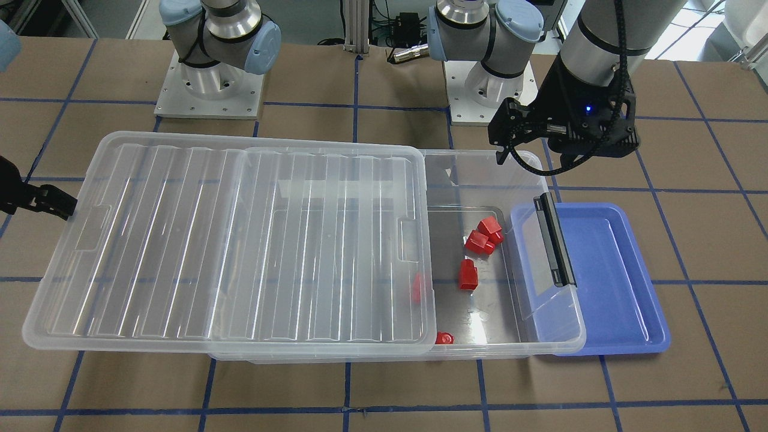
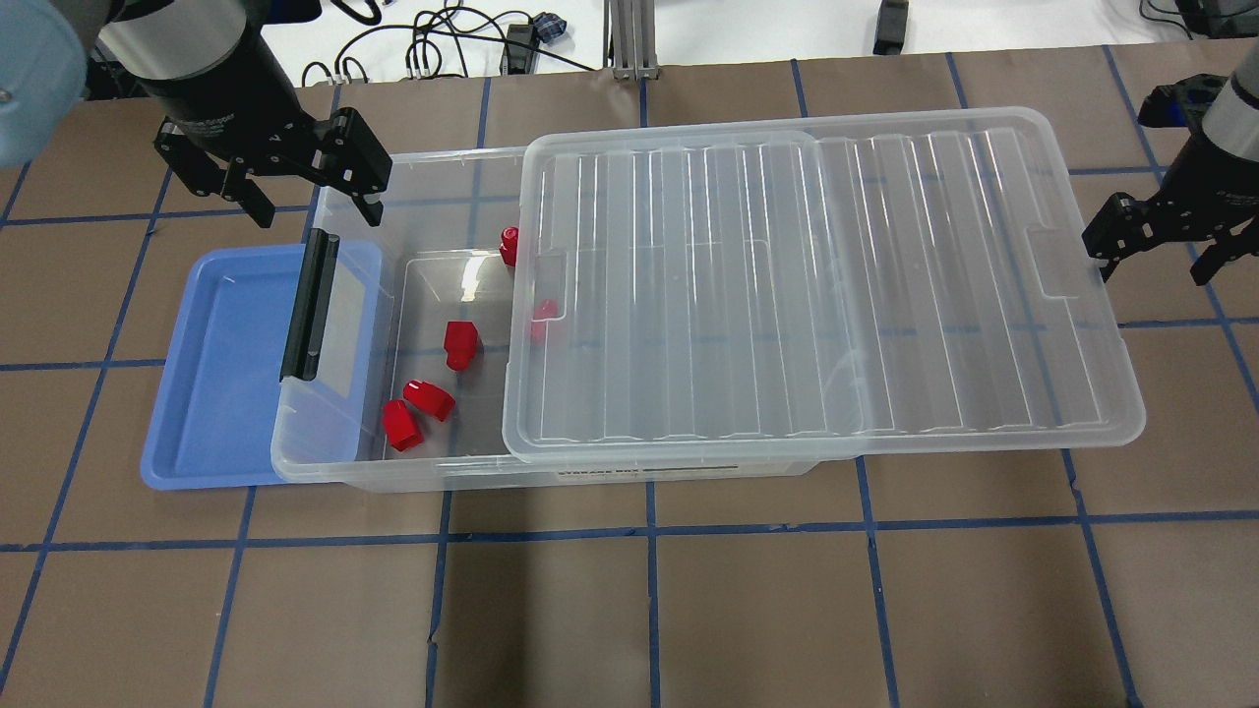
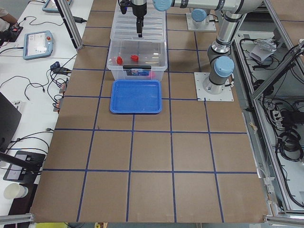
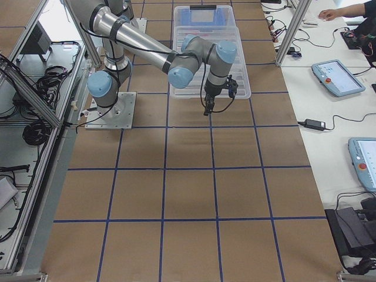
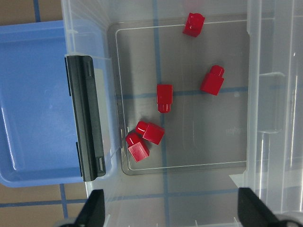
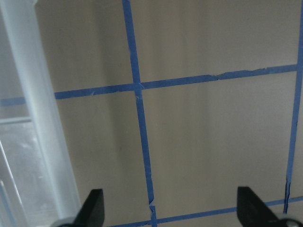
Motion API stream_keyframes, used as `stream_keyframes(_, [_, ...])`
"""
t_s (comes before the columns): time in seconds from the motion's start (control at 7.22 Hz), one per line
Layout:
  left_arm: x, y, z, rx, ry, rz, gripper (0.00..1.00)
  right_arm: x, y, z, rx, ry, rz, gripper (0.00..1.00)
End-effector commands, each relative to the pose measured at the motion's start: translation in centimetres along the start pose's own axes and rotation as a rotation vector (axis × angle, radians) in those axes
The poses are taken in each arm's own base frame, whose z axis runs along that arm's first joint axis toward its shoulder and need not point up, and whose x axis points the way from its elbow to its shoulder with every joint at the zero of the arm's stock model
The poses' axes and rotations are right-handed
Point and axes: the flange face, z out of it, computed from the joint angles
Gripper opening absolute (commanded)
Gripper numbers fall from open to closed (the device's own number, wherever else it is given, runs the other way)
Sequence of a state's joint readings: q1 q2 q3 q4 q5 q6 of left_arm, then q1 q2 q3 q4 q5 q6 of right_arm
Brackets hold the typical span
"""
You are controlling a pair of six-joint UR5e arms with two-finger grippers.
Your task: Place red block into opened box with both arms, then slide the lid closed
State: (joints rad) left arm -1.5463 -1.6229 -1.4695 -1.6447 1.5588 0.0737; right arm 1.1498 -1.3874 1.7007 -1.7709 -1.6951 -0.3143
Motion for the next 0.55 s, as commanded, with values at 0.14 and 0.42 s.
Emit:
stream_keyframes(0.14, [0.0,0.0,0.0,0.000,0.000,0.000,1.00,-4.2,-0.1,-0.5,0.008,0.011,0.000,1.00])
stream_keyframes(0.42, [0.0,0.0,0.0,0.000,0.000,0.000,1.00,-7.3,-0.1,-0.8,0.013,0.019,-0.011,1.00])
